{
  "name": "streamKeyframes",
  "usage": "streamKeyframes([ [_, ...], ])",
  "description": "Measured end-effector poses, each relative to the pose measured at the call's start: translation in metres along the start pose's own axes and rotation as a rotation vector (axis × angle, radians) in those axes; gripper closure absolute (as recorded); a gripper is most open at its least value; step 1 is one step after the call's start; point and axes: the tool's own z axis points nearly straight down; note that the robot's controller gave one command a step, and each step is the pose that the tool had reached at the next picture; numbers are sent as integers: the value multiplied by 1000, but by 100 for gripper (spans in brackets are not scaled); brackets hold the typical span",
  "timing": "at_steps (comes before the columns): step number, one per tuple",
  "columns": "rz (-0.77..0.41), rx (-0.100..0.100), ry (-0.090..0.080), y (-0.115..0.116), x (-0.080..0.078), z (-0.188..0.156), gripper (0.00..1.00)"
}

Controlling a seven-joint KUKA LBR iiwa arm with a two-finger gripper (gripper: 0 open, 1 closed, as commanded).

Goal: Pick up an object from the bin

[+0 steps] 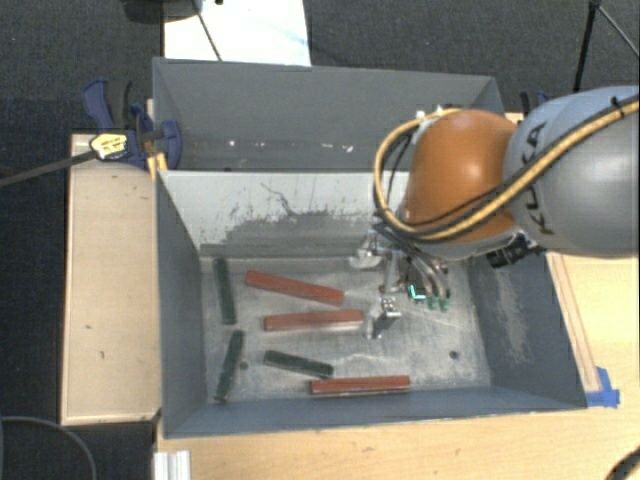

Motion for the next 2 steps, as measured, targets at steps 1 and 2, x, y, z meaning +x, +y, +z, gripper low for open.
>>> streamKeyframes([
  [1, 1, 0, -3, 0, -1, -1, 0],
  [2, 19, -5, -20, 38, -18, 90, 100],
])
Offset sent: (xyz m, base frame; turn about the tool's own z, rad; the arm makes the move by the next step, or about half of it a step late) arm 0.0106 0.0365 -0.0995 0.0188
